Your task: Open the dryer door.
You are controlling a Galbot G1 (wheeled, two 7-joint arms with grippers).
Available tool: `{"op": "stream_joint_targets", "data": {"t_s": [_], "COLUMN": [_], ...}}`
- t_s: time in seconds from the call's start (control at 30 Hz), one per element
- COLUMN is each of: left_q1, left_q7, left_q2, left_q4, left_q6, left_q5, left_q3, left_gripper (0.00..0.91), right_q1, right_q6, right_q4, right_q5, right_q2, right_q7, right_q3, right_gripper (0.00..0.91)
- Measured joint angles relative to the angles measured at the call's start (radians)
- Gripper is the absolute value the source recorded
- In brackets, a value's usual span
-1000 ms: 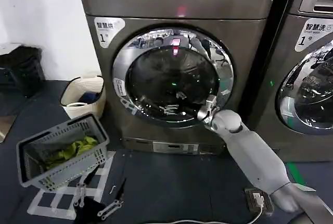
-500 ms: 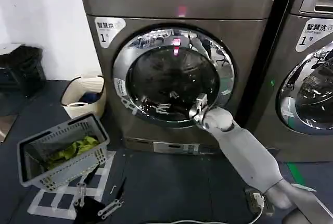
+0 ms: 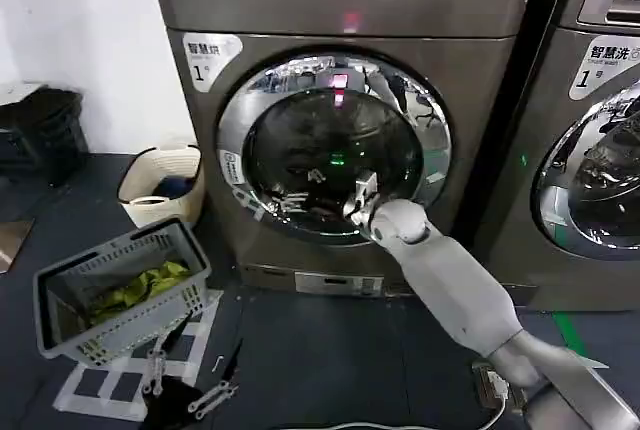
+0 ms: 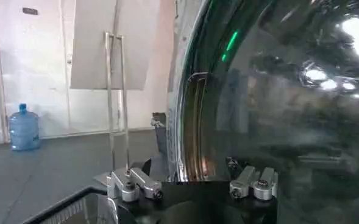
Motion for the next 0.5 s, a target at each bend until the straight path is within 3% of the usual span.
{"op": "stream_joint_targets", "data": {"t_s": [0.5], "left_q1": [-0.001], "left_q7": [0.001], "left_q2": [0.000], "left_q4": [0.006], "left_q6": [0.001], "left_q5": [0.001], "left_q3": [0.002], "left_gripper": [0.907], "right_q1": [0.034], "right_q6": [-0.002], "right_q4": [-0.076], "right_q5": [-0.035], "right_q2": [0.066], "right_q7": [0.008], "right_q3": [-0.033], "right_gripper": [0.907]}}
